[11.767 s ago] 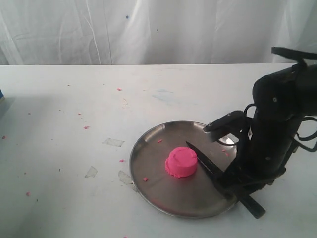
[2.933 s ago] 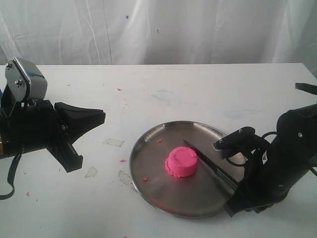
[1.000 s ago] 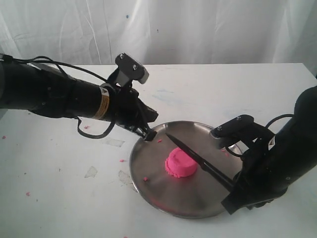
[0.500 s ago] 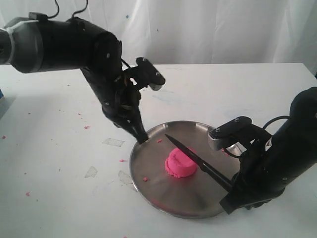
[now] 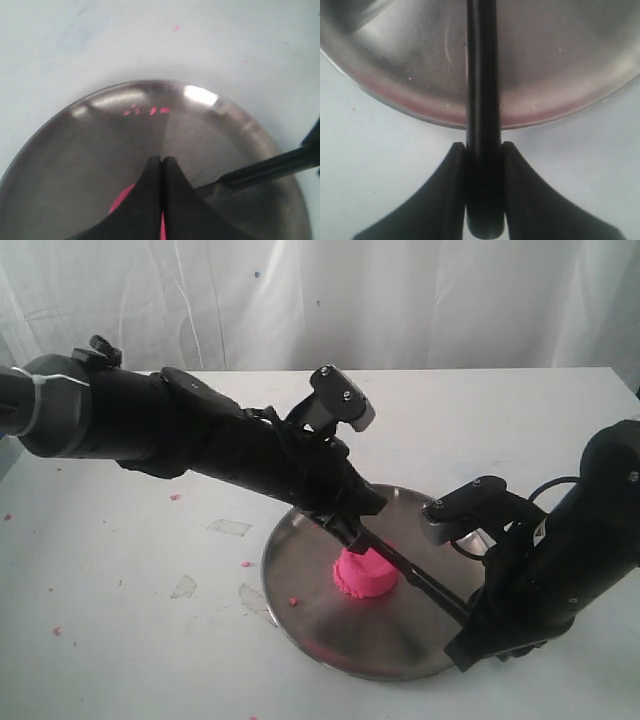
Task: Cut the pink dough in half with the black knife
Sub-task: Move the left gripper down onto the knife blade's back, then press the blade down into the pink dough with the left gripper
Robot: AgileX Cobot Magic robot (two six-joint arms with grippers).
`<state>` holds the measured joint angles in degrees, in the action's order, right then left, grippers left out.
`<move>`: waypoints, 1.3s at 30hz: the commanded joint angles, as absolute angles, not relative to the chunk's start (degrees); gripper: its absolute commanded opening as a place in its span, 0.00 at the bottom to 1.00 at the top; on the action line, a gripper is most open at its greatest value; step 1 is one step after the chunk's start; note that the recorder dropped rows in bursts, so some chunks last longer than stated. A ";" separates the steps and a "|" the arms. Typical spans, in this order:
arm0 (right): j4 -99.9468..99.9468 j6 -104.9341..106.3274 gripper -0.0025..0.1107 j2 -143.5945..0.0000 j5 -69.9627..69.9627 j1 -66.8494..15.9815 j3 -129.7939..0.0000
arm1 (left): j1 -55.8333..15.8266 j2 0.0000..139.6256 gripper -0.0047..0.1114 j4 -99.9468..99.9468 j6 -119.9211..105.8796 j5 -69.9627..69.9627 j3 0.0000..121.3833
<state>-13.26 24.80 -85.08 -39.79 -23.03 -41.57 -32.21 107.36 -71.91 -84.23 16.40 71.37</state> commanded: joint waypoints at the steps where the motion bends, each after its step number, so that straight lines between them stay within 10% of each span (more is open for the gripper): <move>1: -12.85 24.27 0.02 -85.29 -39.01 -22.90 -41.30 | -30.63 108.14 0.04 -86.46 -97.34 23.32 70.99; 39: -13.70 24.28 0.02 -85.53 -38.07 -22.90 -41.30 | -27.96 118.31 0.04 -94.67 -109.40 21.00 71.08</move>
<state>-13.15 24.51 -85.32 -39.02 -23.03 -41.57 -28.02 118.00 -94.21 -109.06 20.80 71.24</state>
